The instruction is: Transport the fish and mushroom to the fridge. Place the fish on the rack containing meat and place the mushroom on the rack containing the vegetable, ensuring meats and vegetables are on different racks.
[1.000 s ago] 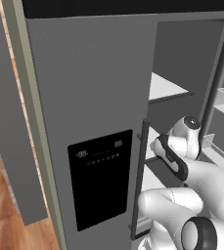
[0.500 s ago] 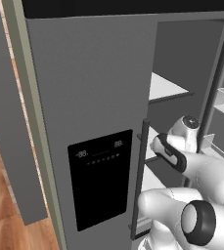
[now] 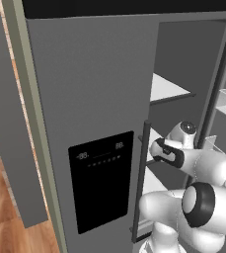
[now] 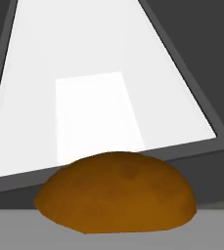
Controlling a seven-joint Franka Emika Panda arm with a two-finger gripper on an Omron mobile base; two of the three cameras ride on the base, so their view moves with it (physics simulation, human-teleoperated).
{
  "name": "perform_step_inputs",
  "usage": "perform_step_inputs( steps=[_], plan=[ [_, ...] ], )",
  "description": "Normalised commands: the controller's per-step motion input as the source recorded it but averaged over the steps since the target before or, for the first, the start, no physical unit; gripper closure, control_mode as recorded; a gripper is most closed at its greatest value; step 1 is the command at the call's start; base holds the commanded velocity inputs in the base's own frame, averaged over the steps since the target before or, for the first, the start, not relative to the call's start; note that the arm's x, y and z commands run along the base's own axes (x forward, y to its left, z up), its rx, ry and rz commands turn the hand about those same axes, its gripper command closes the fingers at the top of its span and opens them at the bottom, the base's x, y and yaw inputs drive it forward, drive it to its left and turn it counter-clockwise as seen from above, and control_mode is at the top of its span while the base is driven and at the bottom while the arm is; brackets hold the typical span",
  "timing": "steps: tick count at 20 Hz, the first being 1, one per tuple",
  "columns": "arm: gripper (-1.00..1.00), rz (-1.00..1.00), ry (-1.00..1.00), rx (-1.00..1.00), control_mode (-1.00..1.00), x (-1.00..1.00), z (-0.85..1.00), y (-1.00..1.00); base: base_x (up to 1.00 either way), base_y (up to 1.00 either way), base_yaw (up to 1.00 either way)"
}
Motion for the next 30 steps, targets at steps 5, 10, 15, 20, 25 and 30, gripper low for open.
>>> perform_step_inputs(
  steps=[5,10,15,20,25,30],
  plan=[
    [1.00,0.00,0.00,0.00,-1.00,0.18,-0.17,0.00,0.00,0.00,0.00],
    [1.00,0.00,0.00,0.00,-1.00,0.11,-0.18,0.00,0.00,0.00,0.00],
    [1.00,0.00,0.00,0.00,-1.00,0.07,-0.11,0.00,0.00,0.00,0.00],
    [1.00,0.00,0.00,0.00,-1.00,0.22,-0.01,0.00,0.00,0.00,0.00],
    [1.00,0.00,0.00,0.00,-1.00,0.40,-0.01,0.00,0.00,0.00,0.00],
    [1.00,0.00,0.00,0.00,-1.00,0.23,-0.13,0.00,0.00,0.00,0.00]
  ],
)
